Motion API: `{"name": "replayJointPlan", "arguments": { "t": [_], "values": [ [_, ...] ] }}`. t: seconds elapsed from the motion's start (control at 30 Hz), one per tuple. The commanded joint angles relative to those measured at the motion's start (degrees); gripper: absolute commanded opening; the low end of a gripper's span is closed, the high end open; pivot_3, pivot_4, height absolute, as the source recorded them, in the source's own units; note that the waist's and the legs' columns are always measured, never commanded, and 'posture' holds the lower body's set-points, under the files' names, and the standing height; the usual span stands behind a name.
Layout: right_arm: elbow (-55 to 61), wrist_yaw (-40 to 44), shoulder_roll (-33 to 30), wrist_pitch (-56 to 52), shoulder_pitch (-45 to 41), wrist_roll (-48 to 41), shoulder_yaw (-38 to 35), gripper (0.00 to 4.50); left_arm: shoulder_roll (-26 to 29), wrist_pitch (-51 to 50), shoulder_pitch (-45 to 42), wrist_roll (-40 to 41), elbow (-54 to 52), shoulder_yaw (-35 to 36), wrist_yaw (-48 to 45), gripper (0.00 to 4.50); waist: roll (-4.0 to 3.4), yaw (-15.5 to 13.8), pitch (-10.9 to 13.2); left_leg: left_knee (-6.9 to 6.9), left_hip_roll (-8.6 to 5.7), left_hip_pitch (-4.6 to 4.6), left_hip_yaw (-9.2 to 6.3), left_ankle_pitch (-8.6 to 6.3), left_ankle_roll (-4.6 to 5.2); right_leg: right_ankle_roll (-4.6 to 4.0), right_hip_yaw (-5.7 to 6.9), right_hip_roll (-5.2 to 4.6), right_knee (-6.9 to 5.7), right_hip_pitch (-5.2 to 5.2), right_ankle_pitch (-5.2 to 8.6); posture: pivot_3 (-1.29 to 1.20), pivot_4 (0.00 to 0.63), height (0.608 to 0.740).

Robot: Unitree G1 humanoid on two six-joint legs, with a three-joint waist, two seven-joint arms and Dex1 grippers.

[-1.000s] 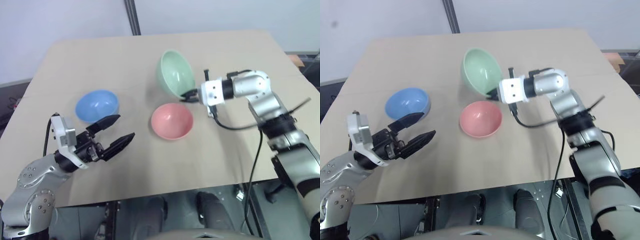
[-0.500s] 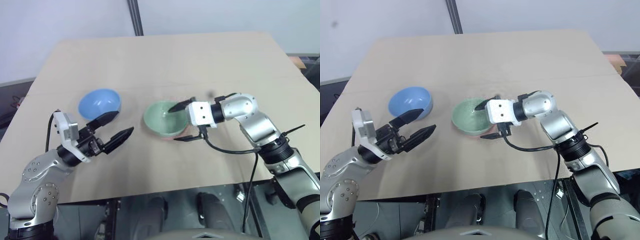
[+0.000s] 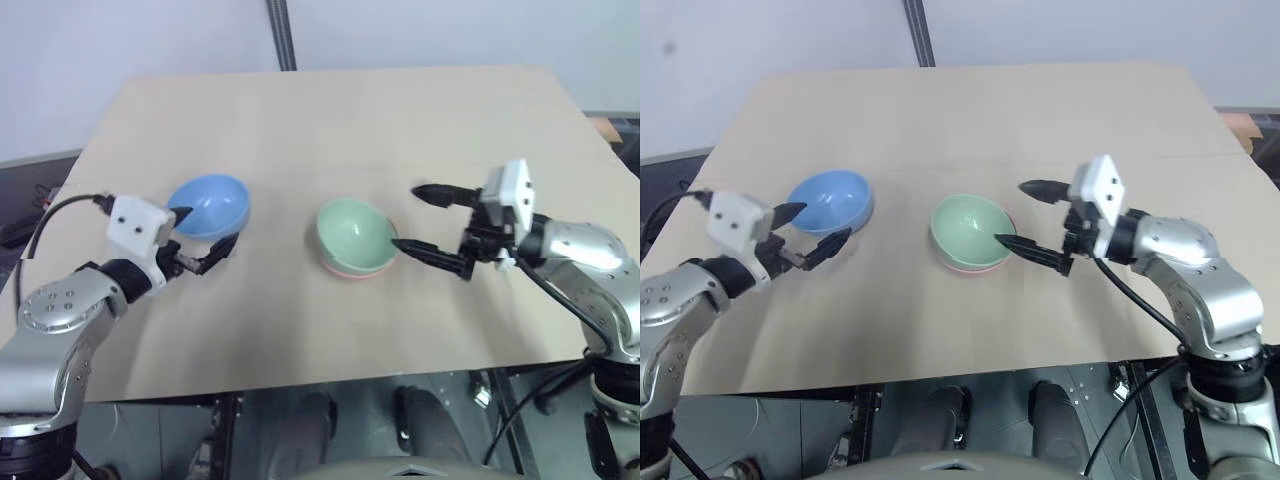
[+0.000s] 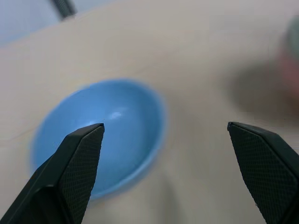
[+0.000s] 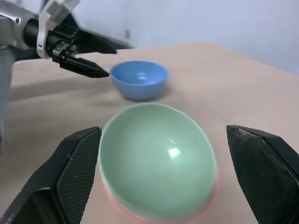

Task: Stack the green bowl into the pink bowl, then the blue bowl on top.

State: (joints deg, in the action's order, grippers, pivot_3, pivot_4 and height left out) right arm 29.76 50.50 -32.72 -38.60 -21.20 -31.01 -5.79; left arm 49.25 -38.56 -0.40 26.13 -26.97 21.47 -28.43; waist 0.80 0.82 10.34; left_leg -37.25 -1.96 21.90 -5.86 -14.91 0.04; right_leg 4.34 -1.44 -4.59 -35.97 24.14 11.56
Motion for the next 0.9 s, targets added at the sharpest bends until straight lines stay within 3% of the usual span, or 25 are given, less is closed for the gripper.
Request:
{"name": "replayJointPlan", "arguments": {
  "t": [0.03,0.27,0.47,0.57,0.67,0.7,0.8,0.87,0.9],
  "values": [
    [5.04,-3.22,-1.79,-1.24,3.25,-3.43,-5.4,4.48,6.91,-8.77,-4.92,-3.05,-1.89,-4.85,0.42,4.5,-0.01,0.08,0.01,-0.01,0.02,0.01,-0.04,0.0,0.0,0.0,0.03,0.04,0.01,-0.01,0.0,0.0,0.15,0.74],
    [6.77,-5.91,-3.28,-0.04,5.25,-5.46,-7.76,4.48,10.35,-11.15,-11.0,-9.11,2.52,-14.04,-0.15,4.5,-0.03,0.45,0.03,-0.01,0.13,-0.05,0.1,0.0,0.0,0.0,-0.06,0.12,0.0,0.0,0.0,0.0,0.15,0.74],
    [8.14,-6.95,-4.32,0.46,5.63,-7.84,-9.06,4.48,9.83,-8.66,-15.79,-15.75,9.36,-21.85,0.08,4.5,-0.01,0.12,0.03,-0.02,0.12,-0.02,0.1,0.0,0.0,0.0,-0.06,0.11,0.02,-0.01,0.0,0.0,0.15,0.74],
    [8.56,-7.53,-4.83,0.82,5.84,-8.26,-9.04,4.5,8.47,-6.23,-16.92,-17.32,12.04,-23.44,-0.84,3.73,0.0,0.1,0.04,-0.02,0.12,-0.01,0.11,0.0,0.0,0.0,-0.06,0.1,0.04,0.0,0.0,0.0,0.15,0.74],
    [8.84,-8.0,-5.52,1.17,6.24,-8.76,-9.19,4.5,7.1,-4.2,-17.62,-19.03,13.38,-24.56,-1.36,2.34,0.01,0.11,0.04,-0.02,0.12,0.0,0.12,0.0,0.0,0.0,-0.06,0.09,0.05,0.0,0.0,0.0,0.15,0.74],
    [8.99,-8.12,-5.71,1.25,6.34,-8.94,-9.23,4.5,6.75,-3.89,-17.85,-19.32,13.59,-24.65,-1.62,2.2,0.01,0.09,0.04,-0.02,0.12,0.01,0.11,0.0,0.0,0.0,-0.06,0.09,0.05,0.0,0.0,0.0,0.15,0.74],
    [9.29,-7.87,-6.28,2.09,6.6,-9.4,-9.45,4.5,6.31,-3.1,-18.34,-20.11,14.1,-24.84,-2.68,0.73,0.02,0.07,0.04,-0.03,0.11,0.02,0.1,0.0,0.0,0.0,-0.05,0.08,0.05,0.0,0.0,0.0,0.15,0.74],
    [9.48,-7.31,-6.7,3.28,6.77,-9.06,-9.17,4.5,6.19,-2.52,-18.5,-20.55,14.31,-24.93,-3.61,0.12,0.02,0.07,0.04,-0.02,0.11,0.01,0.1,0.0,0.0,0.0,-0.06,0.08,0.04,0.0,0.0,0.0,0.15,0.74],
    [9.64,-7.1,-6.86,3.91,6.84,-8.76,-8.98,4.5,6.14,-2.42,-18.52,-20.64,14.3,-24.91,-3.98,0.12,0.02,0.09,0.04,-0.02,0.11,0.01,0.1,0.0,0.0,0.0,-0.05,0.08,0.04,0.0,0.0,0.0,0.15,0.74]
  ]
}}
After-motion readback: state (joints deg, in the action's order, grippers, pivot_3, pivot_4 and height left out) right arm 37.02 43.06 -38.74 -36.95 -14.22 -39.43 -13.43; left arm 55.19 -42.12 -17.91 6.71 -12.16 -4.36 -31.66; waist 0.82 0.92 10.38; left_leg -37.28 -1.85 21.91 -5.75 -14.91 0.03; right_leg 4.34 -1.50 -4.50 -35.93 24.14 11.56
